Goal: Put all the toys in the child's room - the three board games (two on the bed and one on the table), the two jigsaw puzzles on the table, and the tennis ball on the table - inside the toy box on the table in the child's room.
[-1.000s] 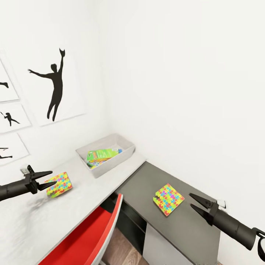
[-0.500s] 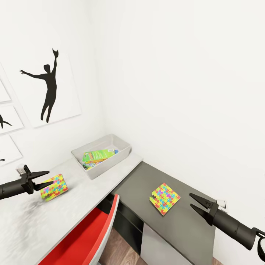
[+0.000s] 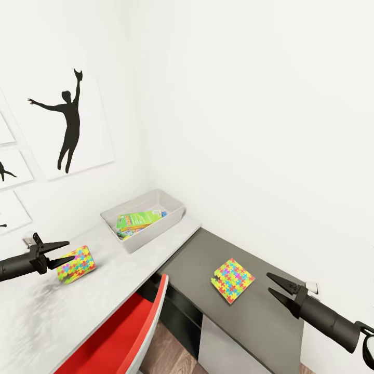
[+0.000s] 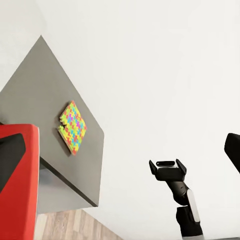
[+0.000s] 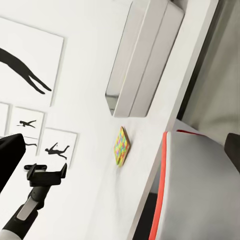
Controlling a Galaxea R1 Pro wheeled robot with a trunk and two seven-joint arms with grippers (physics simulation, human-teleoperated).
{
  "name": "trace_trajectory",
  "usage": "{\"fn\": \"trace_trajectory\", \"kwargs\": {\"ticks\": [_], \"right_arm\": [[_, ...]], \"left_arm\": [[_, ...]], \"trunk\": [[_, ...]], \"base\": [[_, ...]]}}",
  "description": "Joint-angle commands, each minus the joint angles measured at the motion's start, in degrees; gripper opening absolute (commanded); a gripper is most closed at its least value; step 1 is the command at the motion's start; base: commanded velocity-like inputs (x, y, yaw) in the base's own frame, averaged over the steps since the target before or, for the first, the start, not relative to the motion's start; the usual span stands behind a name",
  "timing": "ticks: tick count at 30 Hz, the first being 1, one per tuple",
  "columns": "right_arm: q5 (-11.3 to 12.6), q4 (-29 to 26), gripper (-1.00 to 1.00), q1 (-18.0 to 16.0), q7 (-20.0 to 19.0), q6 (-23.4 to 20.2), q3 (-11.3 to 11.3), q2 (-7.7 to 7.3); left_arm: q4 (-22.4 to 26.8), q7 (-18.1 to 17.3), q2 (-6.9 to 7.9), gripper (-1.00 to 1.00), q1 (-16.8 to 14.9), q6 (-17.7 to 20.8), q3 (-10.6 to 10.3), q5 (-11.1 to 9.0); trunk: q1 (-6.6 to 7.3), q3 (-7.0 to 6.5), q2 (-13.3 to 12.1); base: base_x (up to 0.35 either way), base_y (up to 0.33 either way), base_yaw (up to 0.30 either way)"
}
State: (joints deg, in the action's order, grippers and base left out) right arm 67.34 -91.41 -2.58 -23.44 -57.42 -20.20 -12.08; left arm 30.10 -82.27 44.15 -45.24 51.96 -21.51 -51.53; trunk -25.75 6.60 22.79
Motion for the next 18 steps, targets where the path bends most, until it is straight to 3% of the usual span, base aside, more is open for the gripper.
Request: {"fn": "trace_trajectory", "kwargs": {"ticks": [1,13,18], "right_arm": [[-0.5,0.0,1.0,-0.1,-0.5,-0.2,-0.1,-0.01],[-0.5,0.0,1.0,-0.1,-0.6,-0.2,-0.2,-0.12],[-0.5,0.0,1.0,-0.1,-0.6,-0.2,-0.1,-0.09]], "left_arm": [[0.0,-0.3,0.06,1.0,-0.1,0.6,-0.4,-0.2],[0.0,-0.3,0.06,1.0,-0.1,0.5,-0.4,-0.3],[0.0,-0.3,0.33,1.0,-0.1,0.5,-0.4,-0.3]], "trunk": [[-0.04,0.13,0.1],[-0.04,0.12,0.1],[-0.04,-0.02,0.1]], "base": [[0.0,0.0,0.0],[0.0,0.0,-0.002],[0.0,0.0,-0.141]]}}
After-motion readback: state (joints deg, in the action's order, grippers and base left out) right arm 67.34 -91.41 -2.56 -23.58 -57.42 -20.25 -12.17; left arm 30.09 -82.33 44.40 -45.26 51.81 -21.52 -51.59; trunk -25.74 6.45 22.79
